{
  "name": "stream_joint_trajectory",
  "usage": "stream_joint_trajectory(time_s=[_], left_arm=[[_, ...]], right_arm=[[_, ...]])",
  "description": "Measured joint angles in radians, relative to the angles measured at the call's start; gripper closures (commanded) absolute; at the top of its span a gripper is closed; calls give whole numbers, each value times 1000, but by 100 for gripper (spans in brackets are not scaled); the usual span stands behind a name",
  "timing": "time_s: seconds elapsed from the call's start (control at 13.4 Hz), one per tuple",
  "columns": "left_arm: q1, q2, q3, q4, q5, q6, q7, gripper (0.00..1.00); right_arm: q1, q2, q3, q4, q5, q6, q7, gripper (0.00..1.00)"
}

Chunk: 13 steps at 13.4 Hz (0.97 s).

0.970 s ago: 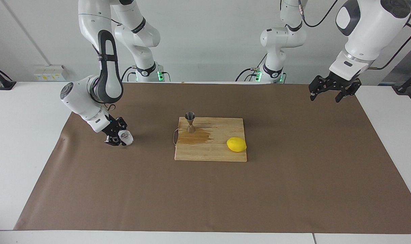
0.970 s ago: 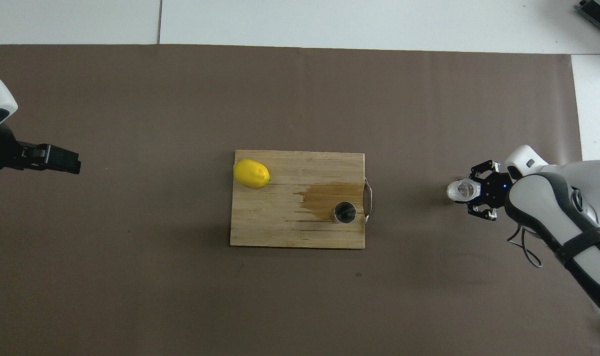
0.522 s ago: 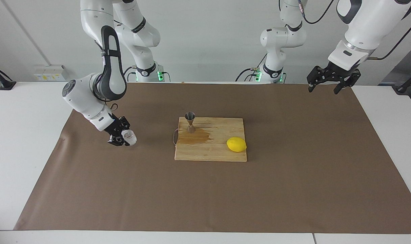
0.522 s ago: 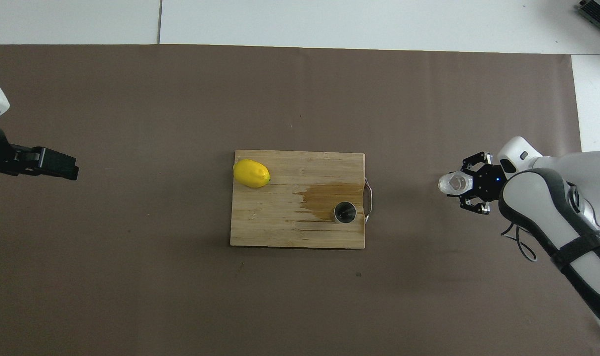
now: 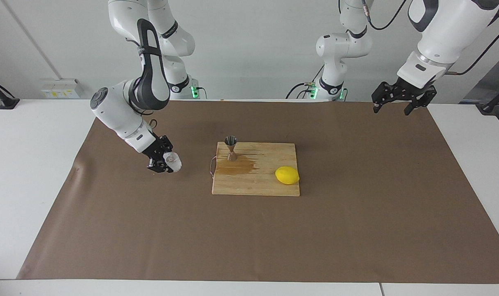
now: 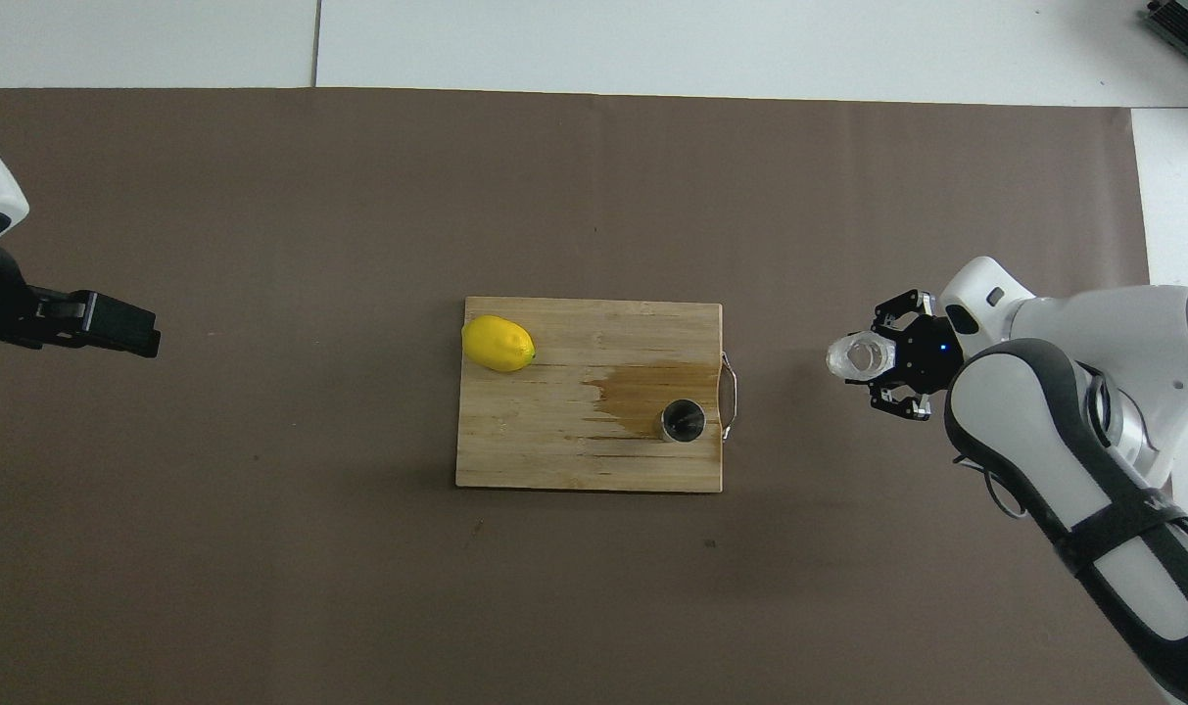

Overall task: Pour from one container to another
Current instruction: 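Lift the white cup with the right gripper toward the metal cup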

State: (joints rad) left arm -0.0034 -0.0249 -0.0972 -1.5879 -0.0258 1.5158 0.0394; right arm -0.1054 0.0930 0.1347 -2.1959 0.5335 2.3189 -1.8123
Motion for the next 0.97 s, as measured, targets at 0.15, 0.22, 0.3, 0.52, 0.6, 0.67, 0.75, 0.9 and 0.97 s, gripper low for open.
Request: stream_joint_trajectory(time_s=[0.15, 0.22, 0.3, 0.52, 0.6, 0.67, 0.75, 0.9, 0.97], left_arm=[[0, 0, 0, 0, 0, 0, 0, 0], [0, 0, 0, 0, 0, -1, 0, 0], [0, 0, 0, 0, 0, -1, 0, 0], [2, 0, 0, 0, 0, -3, 0, 0], [4, 0, 0, 0, 0, -3, -1, 0], [9, 0, 0, 0, 0, -3, -1, 0], [13, 0, 0, 0, 0, -3, -1, 0], [16, 0, 0, 0, 0, -3, -1, 0], [16, 0, 0, 0, 0, -2, -1, 0]], right_arm=[[29, -12, 0, 3, 0, -3, 39, 70], [48, -17, 0, 8, 0, -8, 60, 70], [66, -20, 1, 14, 0, -10, 80, 70], [111, -28, 1, 27, -21, -14, 142, 70], [125, -33, 1, 29, -30, -15, 161, 70], [140, -37, 2, 32, -47, -16, 183, 70], [155, -42, 2, 35, -61, -19, 204, 70], [177, -50, 2, 40, -92, -29, 231, 70], [184, -54, 2, 43, -111, -36, 248, 70]])
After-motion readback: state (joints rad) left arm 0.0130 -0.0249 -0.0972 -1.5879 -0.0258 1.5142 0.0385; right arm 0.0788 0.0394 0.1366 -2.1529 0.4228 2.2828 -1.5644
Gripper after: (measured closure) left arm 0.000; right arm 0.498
